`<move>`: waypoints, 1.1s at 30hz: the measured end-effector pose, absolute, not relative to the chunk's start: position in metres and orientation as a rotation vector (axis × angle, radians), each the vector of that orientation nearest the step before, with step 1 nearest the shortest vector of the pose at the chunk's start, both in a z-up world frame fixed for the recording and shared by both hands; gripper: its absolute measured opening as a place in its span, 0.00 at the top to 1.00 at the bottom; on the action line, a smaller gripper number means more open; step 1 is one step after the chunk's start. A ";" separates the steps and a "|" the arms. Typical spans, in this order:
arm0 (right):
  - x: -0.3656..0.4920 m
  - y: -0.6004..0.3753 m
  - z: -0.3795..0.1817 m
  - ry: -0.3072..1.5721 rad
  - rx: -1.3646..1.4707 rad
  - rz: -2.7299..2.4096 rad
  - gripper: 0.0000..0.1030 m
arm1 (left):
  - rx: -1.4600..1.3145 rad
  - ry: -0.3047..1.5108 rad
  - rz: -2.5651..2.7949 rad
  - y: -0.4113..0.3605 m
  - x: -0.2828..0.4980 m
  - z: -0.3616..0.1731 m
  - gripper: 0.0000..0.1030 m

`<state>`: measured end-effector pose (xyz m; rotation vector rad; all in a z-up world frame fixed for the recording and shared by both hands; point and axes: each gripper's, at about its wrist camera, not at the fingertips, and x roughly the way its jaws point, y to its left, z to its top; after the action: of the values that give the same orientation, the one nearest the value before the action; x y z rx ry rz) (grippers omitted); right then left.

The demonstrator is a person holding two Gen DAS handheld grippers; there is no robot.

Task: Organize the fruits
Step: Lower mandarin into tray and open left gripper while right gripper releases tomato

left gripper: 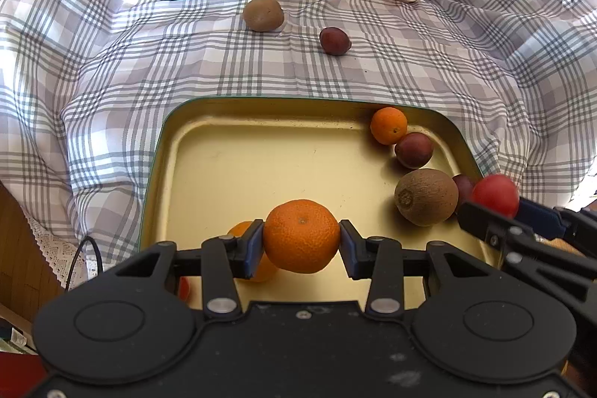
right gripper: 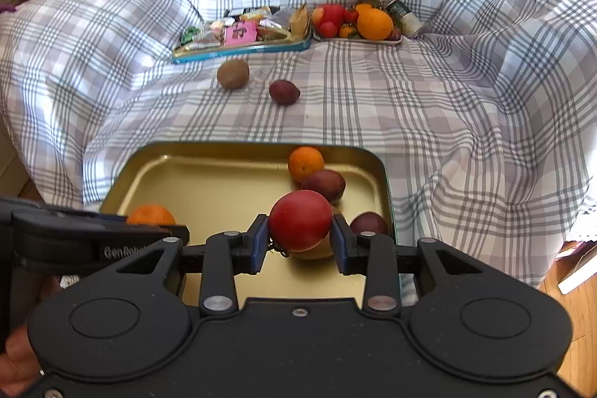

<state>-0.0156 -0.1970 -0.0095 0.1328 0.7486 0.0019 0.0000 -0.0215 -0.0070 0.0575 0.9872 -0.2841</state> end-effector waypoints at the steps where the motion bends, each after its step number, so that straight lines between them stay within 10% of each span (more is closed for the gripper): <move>1: -0.016 -0.196 -0.010 0.755 0.128 0.005 0.57 | 0.059 0.987 -0.284 -0.021 0.001 -0.007 0.59; 33: -0.013 -0.190 -0.014 0.820 0.123 0.045 0.57 | 0.098 0.973 -0.191 -0.019 0.002 -0.006 0.43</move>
<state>-0.0125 -0.1905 -0.0145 0.1228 0.8202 0.0446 0.0018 -0.0188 -0.0064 0.0980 0.9726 -0.1906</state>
